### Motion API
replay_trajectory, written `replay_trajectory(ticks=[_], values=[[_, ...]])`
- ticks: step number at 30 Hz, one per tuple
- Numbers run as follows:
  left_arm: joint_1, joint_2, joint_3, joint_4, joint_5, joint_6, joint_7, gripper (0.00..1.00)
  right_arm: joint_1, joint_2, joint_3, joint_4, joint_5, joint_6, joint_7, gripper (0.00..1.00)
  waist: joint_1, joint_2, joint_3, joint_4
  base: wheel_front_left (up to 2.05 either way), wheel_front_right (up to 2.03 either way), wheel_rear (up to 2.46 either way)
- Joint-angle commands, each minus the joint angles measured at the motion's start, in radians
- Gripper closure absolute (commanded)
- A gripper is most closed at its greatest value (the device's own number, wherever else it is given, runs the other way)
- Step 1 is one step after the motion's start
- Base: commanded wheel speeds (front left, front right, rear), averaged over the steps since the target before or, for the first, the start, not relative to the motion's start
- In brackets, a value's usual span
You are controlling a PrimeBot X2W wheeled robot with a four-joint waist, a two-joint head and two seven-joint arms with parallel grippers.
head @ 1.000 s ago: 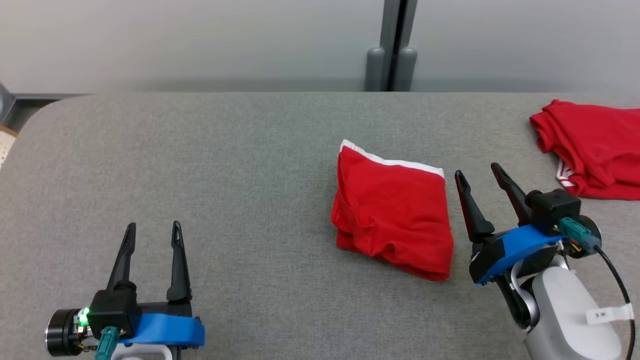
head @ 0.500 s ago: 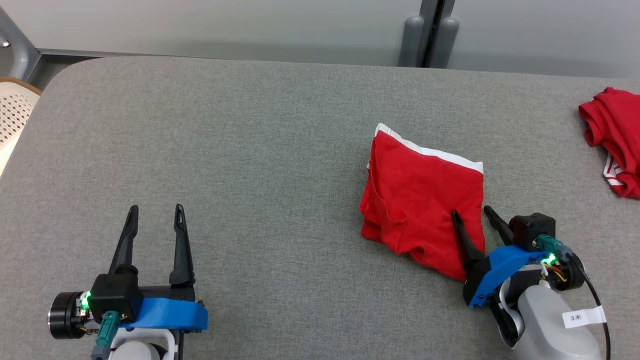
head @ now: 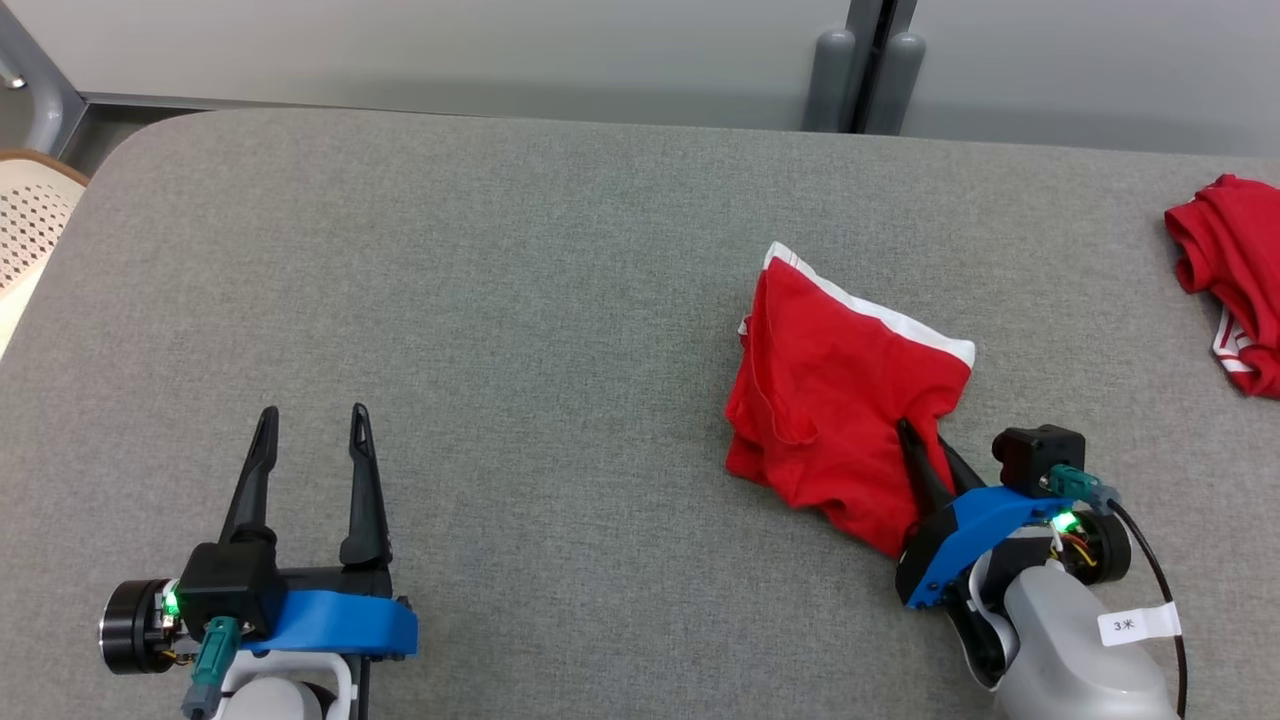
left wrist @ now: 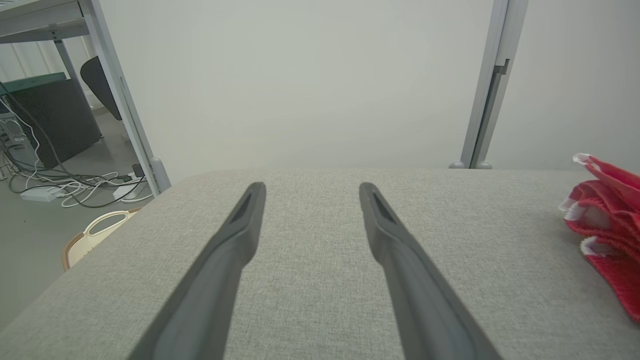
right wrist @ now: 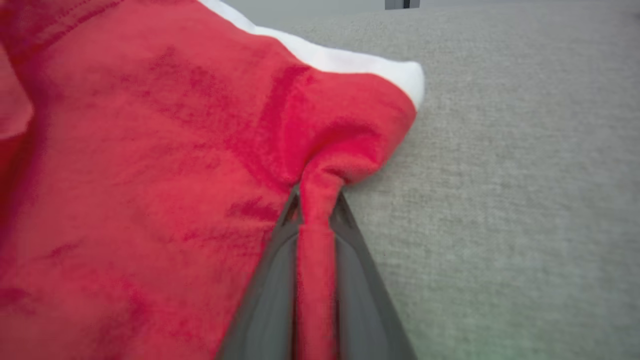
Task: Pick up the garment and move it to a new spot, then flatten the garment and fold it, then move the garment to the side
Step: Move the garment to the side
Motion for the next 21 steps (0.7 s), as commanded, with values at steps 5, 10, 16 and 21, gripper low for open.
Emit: replay_trajectory(ticks=[5,10,16,21], values=[[0.006,-0.002,0.009,-0.011,-0.011,0.002,-0.004,0.0,0.014,-0.027,-0.001,-0.057,0.009,0.0,0.0,1.0,-0.0001,0.0,0.0,-0.029,0.0,0.0,0.0],[0.007,-0.001,0.013,-0.028,-0.006,-0.004,-0.004,0.0,0.051,-0.082,0.019,-0.152,-0.002,0.0,-0.001,1.0,-0.0001,0.0,0.021,-0.108,0.0,0.0,0.0],[-0.031,0.014,0.018,-0.058,0.009,-0.015,-0.004,0.0,0.089,-0.156,0.006,-0.258,0.009,0.0,-0.001,1.0,-0.0001,0.0,0.072,-0.229,0.0,0.0,0.0],[-0.071,0.036,0.02,-0.083,0.02,-0.026,-0.004,0.0,0.111,-0.19,-0.019,-0.316,0.015,0.0,-0.001,1.0,-0.0001,0.0,0.119,-0.325,0.0,0.0,0.0]])
